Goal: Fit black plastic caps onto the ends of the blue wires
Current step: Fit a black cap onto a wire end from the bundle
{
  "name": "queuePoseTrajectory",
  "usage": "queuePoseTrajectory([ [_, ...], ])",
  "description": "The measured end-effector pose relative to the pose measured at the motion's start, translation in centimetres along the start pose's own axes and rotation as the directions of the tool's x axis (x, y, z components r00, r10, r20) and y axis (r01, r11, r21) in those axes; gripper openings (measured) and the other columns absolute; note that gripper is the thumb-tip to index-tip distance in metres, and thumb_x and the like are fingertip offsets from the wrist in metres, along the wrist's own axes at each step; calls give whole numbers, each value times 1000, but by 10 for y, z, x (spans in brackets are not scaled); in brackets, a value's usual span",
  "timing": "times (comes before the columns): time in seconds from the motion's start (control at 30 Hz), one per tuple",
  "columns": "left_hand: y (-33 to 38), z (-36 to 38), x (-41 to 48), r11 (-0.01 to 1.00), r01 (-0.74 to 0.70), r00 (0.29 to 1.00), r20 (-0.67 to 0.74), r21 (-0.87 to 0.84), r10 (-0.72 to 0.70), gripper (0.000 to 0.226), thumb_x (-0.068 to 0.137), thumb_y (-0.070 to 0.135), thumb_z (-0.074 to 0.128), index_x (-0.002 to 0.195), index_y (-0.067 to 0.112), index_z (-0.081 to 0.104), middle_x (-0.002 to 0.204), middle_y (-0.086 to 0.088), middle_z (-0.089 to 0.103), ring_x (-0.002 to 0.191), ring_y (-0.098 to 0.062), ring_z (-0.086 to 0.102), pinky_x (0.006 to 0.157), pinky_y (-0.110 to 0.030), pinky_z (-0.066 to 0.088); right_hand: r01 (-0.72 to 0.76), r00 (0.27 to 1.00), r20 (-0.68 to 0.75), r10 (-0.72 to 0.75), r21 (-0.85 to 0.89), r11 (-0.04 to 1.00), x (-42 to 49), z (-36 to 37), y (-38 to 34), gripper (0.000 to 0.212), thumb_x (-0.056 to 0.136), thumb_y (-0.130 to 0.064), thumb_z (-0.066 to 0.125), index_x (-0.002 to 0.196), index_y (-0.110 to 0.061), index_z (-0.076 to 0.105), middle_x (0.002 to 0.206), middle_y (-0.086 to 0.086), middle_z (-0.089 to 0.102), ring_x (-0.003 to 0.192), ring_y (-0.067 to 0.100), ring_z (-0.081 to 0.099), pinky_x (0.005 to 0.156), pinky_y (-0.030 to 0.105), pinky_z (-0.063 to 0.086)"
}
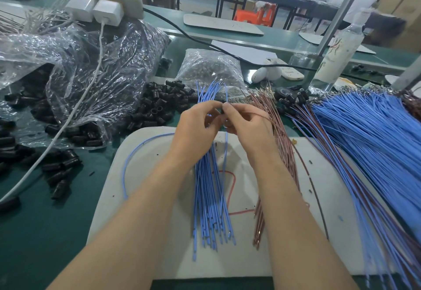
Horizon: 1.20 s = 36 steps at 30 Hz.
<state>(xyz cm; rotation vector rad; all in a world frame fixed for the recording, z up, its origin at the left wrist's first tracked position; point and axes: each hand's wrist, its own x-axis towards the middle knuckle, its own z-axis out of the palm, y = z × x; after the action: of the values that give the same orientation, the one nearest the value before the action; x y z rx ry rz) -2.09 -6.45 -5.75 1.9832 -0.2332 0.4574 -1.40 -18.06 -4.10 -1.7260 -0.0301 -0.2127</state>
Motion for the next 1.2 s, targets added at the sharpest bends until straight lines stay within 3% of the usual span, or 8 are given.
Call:
queuePoseTrajectory([
  [0.13, -2, -1, 0, 996, 4, 1000, -8, 86, -3, 13, 89, 15, 63, 101, 15, 68, 83, 5, 68, 81, -12, 64, 81, -28, 51, 46, 998, -41, -49, -73, 996, 2, -5, 2, 13, 87, -23, 67, 75, -24, 62, 77, 3, 69, 75, 17, 66, 82, 42, 56],
  [0.3, -2, -1, 1, 985, 13, 1000, 19, 172, -16, 10, 91, 15, 59, 85, 15, 66, 76, -1, 67, 75, -19, 61, 73, -34, 50, -8, 993, -118, 28, 170, 985, 5, -10, 0, 13, 89, -16, 67, 77, -18, 63, 62, -7, 64, 56, 0, 59, 61, 16, 53],
  [0.47, 1, -2, 0, 989, -5, 1000, -15, 147, 7, 11, 92, 10, 56, 84, 11, 63, 74, -3, 65, 72, -20, 58, 70, -30, 45, -35, 996, -72, 60, 307, 951, 3, -4, 0, 11, 90, -13, 65, 79, -14, 64, 61, -7, 65, 58, 3, 60, 61, 15, 51],
  [0.7, 8, -5, -3, 997, -20, 997, -68, 68, 25, 11, 92, 11, 54, 85, 9, 62, 74, -4, 63, 69, -14, 54, 64, -20, 41, -52, 995, -61, 74, 312, 949, 4, -1, 3, 13, 89, -10, 65, 77, -13, 63, 56, -8, 64, 54, 2, 59, 60, 17, 51],
  [0.83, 7, -6, -2, 997, 14, 1000, -9, 79, -13, 11, 93, 14, 56, 86, 13, 64, 76, 4, 64, 72, -11, 56, 64, -12, 40, -36, 996, -59, 66, 416, 909, 3, 1, 2, 9, 89, -9, 65, 80, -11, 65, 59, -6, 66, 59, 3, 62, 61, 15, 50],
  [0.97, 7, -5, -1, 997, 11, 1000, 13, 75, -12, 12, 93, 15, 56, 85, 15, 65, 76, 5, 65, 71, -9, 56, 63, -9, 40, -38, 996, -65, 65, 351, 936, 4, -2, 2, 9, 87, -14, 68, 78, -16, 67, 62, -6, 67, 62, 6, 61, 64, 18, 51],
  [1.07, 6, -6, -1, 998, 3, 1000, -25, 62, -1, 13, 92, 13, 56, 83, 12, 66, 72, 0, 66, 68, -15, 58, 63, -19, 44, -64, 998, 25, 61, 210, 976, 2, 0, 6, 5, 87, -20, 69, 84, -16, 69, 71, -4, 71, 67, 5, 64, 69, 19, 52],
  [1.2, 6, -6, -1, 998, 37, 998, -52, 41, -35, 14, 92, 14, 58, 84, 10, 68, 74, -2, 69, 72, -17, 63, 68, -27, 49, -72, 997, 47, 64, 212, 975, 0, 5, 5, 5, 87, -17, 69, 82, -15, 67, 70, -5, 70, 67, 3, 65, 68, 17, 51],
])
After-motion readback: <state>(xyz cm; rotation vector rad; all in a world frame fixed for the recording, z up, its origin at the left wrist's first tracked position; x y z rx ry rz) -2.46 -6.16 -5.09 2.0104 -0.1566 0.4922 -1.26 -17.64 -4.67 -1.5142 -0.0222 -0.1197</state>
